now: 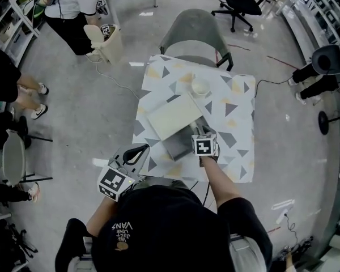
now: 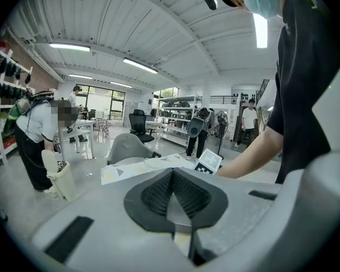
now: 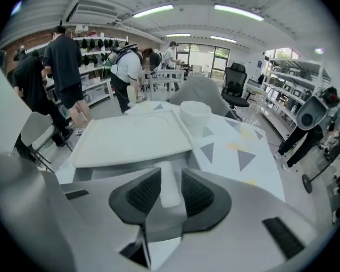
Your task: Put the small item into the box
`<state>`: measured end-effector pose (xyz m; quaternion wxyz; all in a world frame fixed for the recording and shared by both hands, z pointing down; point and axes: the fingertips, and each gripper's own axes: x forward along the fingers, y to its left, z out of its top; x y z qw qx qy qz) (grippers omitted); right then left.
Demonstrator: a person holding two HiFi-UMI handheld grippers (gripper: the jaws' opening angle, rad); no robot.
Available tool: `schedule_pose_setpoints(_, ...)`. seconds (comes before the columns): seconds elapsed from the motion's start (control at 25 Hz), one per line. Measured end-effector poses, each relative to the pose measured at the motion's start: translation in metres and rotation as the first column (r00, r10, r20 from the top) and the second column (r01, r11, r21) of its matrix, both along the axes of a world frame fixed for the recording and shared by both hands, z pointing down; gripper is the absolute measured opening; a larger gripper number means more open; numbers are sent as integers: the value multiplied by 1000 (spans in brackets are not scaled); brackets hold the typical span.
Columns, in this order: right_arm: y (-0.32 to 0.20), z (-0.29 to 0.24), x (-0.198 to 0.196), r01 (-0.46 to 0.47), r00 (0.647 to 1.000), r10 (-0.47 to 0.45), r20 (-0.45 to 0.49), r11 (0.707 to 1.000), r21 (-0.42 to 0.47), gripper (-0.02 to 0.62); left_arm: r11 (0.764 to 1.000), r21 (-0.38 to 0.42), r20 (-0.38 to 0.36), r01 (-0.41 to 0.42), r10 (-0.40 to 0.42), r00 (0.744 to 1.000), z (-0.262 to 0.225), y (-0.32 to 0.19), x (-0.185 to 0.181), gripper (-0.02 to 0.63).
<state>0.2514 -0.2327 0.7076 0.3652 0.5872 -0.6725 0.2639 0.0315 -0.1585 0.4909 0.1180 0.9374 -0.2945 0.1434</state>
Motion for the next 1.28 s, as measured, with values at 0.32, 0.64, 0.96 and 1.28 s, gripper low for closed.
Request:
schedule_pose_setpoints(0.32, 8, -74, 0, -95, 994, 83, 64, 973, 212, 2, 993, 20, -29, -116, 117, 993, -7, -3, 16, 6)
schedule_pose_setpoints(0.64, 43, -137, -13, -212, 970, 153, 189, 911, 354, 2, 970, 36, -50, -240, 242, 969, -9, -2, 22, 6)
schedule_pose_setpoints(0.96, 85, -186, -31, -300, 948, 209, 240, 839, 454, 0, 940, 58, -70, -336, 339, 938, -11, 0, 21, 6)
schedule_pose_setpoints(1.28, 125, -228, -58, -384, 920, 264, 289, 756, 530, 0, 902, 80, -82, -423, 429, 899, -15, 4, 15, 6)
